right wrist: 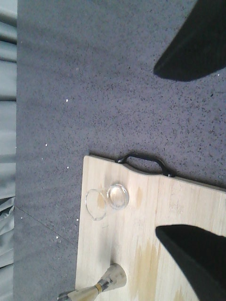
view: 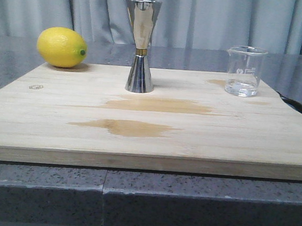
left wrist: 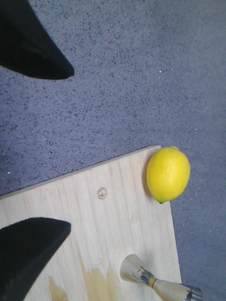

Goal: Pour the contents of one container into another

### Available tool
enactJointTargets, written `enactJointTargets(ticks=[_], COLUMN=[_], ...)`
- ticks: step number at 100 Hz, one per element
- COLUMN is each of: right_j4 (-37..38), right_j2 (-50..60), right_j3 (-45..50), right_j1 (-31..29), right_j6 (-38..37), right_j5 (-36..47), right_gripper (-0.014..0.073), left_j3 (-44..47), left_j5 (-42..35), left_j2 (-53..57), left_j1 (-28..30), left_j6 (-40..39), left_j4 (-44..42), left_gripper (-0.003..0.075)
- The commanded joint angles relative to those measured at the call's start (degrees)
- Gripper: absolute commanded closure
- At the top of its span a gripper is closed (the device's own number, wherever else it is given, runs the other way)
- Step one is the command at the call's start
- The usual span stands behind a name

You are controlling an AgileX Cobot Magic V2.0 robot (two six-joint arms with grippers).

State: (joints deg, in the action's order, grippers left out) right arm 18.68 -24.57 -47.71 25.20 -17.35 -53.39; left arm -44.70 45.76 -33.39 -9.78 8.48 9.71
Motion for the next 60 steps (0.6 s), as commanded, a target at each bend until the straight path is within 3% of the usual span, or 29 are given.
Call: enactJointTargets(ticks=[1, 17, 42, 60], right_j4=[2.23, 2.78, 3.01, 3.01], right_j2=[0.17, 0.29, 0.29, 0.29], right_j3=[-0.43, -0.04, -0.04, -0.04], right_j1=[0.00, 0.00, 0.00, 0.00], right_j6=[-0.25, -0.25, -0.25, -0.25], right_j5=[4.30, 4.30, 4.30, 4.30], right_gripper=[0.0050, 0.0099, 0.0454, 0.0588], left_j3=[-1.09, -1.09, -1.09, -1.09], left_j5=[-5.84, -6.36, -7.05, -7.05], left_j2=[0.22, 0.22, 0.22, 0.22], left_j1=[0.14, 0.14, 0.14, 0.14], left_j6=[-0.76, -0.76, -0.76, -0.76], left_j4=[1.23, 1.23, 1.23, 1.23], left_gripper=[0.0165, 0.0213, 0.0503, 0.0687])
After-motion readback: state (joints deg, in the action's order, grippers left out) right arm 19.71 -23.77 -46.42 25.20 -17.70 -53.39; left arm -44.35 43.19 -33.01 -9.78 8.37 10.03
